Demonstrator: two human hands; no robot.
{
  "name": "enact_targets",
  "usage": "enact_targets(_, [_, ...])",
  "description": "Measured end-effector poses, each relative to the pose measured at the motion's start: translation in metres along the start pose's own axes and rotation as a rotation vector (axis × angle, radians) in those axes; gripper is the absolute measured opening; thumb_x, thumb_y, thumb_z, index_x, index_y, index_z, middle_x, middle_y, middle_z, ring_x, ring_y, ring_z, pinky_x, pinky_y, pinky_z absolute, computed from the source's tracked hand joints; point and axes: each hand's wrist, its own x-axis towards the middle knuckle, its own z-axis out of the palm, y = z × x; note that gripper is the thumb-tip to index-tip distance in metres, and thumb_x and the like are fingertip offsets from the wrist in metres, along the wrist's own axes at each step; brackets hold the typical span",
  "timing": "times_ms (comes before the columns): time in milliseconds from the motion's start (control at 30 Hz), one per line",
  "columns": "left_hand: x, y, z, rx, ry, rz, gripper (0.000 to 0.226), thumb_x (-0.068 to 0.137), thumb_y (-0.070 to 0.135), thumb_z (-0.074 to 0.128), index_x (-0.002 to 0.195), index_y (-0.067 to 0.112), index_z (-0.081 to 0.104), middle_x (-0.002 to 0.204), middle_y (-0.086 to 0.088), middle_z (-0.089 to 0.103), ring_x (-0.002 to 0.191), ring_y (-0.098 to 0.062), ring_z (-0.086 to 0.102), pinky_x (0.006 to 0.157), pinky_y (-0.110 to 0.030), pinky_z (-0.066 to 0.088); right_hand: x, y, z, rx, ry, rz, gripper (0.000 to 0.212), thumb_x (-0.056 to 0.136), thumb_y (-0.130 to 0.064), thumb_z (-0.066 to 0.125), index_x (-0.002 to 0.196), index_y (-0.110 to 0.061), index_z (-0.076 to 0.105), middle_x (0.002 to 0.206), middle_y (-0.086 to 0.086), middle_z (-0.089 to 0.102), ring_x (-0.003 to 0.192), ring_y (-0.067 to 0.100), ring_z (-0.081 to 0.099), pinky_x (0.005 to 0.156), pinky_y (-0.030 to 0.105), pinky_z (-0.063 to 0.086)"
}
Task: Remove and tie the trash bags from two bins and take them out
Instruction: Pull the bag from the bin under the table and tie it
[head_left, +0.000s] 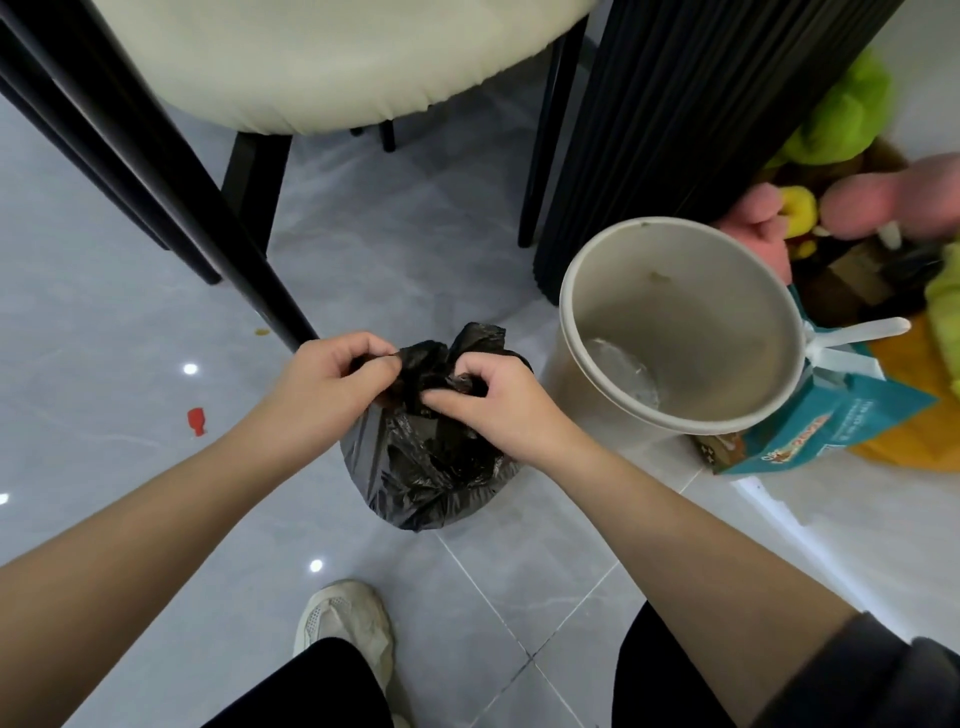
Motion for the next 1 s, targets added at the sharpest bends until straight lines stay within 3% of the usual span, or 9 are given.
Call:
enact_targets(133, [0.002, -0.007, -0.010, 0.235, 0.056, 0.048, 0.011, 0.080, 0.013, 0.070, 0.075, 0.014, 0.061, 0.067, -0.001, 0.062, 0.054, -0.002, 0.049, 0.051, -0.010, 0.039, -0.002, 0.001, 0.002, -0.131, 0.028, -0.059, 0.038, 0.085, -0.011, 0.063, 0.061, -0.026, 0.037, 0.060, -0.005, 0.043, 0.056, 0.009, 0.038, 0.058, 0.028, 0.033])
enact_targets(233, [-0.001, -0.009, -0.014, 0.334, 0.027, 0.110, 0.014, 0.081, 0.013, 0.070, 0.077, 0.023, 0.061, 0.071, 0.002, 0.065, 0.058, -0.007, 0.054, 0.060, -0.018, 0.045, -0.005, -0.002, -0.002, -0.111, -0.040, -0.043, 0.018, 0.089, -0.012, 0.059, 0.090, -0.027, 0.050, 0.086, -0.003, 0.057, 0.075, 0.010, 0.052, 0.069, 0.023, 0.041])
enact_targets(333, [-0.003, -0.008, -0.015, 0.356, -0.057, 0.207, 0.020, 0.082, 0.011, 0.069, 0.085, 0.030, 0.067, 0.080, 0.009, 0.067, 0.069, -0.022, 0.062, 0.071, -0.031, 0.051, -0.007, -0.003, -0.005, -0.129, -0.149, 0.012, 0.054, 0.090, -0.016, 0.061, 0.139, -0.027, 0.040, 0.135, -0.013, 0.049, 0.122, -0.001, 0.044, 0.095, 0.009, 0.032])
enact_targets(467, [-0.001, -0.005, -0.017, 0.390, -0.149, 0.371, 0.022, 0.080, 0.007, 0.070, 0.086, 0.029, 0.071, 0.095, 0.011, 0.061, 0.073, -0.019, 0.059, 0.071, -0.022, 0.045, -0.008, -0.002, -0.005, 0.122, -0.292, 0.139, 0.074, 0.089, -0.009, 0.062, 0.149, -0.031, 0.026, 0.155, -0.007, 0.030, 0.142, 0.007, 0.026, 0.116, 0.026, 0.024])
enact_targets(567, [0.001, -0.003, -0.016, 0.366, -0.198, 0.443, 0.022, 0.079, 0.004, 0.072, 0.083, 0.025, 0.073, 0.100, 0.012, 0.061, 0.091, -0.008, 0.056, 0.082, -0.010, 0.040, -0.008, 0.003, -0.003, 0.307, -0.369, 0.215, 0.069, 0.085, -0.007, 0.062, 0.144, -0.035, 0.037, 0.148, -0.001, 0.044, 0.136, 0.015, 0.041, 0.115, 0.038, 0.033])
enact_targets(700, [0.001, -0.001, -0.014, 0.262, -0.208, 0.376, 0.023, 0.080, 0.003, 0.070, 0.077, 0.026, 0.073, 0.093, 0.008, 0.066, 0.082, -0.013, 0.058, 0.074, -0.019, 0.045, -0.012, 0.000, 0.004, 0.332, -0.426, 0.249, 0.033, 0.092, 0.000, 0.055, 0.123, -0.010, 0.059, 0.105, 0.002, 0.067, 0.096, 0.013, 0.064, 0.098, 0.029, 0.048])
enact_targets(767, [0.004, -0.004, -0.013, 0.129, -0.198, 0.243, 0.021, 0.083, 0.004, 0.067, 0.083, 0.024, 0.072, 0.087, 0.002, 0.069, 0.075, -0.025, 0.060, 0.071, -0.036, 0.048, -0.014, -0.002, 0.007, 0.271, -0.417, 0.225, 0.020, 0.091, -0.004, 0.055, 0.109, -0.006, 0.064, 0.094, 0.004, 0.066, 0.087, 0.015, 0.063, 0.091, 0.033, 0.049])
enact_targets(900, [0.013, -0.021, -0.005, -0.010, -0.132, -0.040, 0.016, 0.092, 0.005, 0.053, 0.100, 0.014, 0.063, 0.090, -0.001, 0.069, 0.071, -0.011, 0.058, 0.056, -0.009, 0.043, -0.020, -0.013, 0.008, -0.011, -0.405, 0.123, 0.018, 0.082, -0.019, 0.043, 0.070, -0.009, 0.051, 0.062, -0.002, 0.043, 0.061, 0.011, 0.041, 0.066, 0.032, 0.034])
enact_targets(1000, [0.017, -0.030, 0.005, 0.052, -0.158, -0.147, 0.016, 0.092, 0.017, 0.055, 0.105, 0.019, 0.063, 0.094, 0.002, 0.065, 0.070, -0.010, 0.058, 0.056, -0.013, 0.043, -0.027, -0.016, 0.011, -0.143, -0.397, -0.040, 0.025, 0.078, -0.023, 0.043, 0.064, -0.002, 0.041, 0.060, 0.005, 0.033, 0.058, 0.011, 0.032, 0.059, 0.032, 0.029])
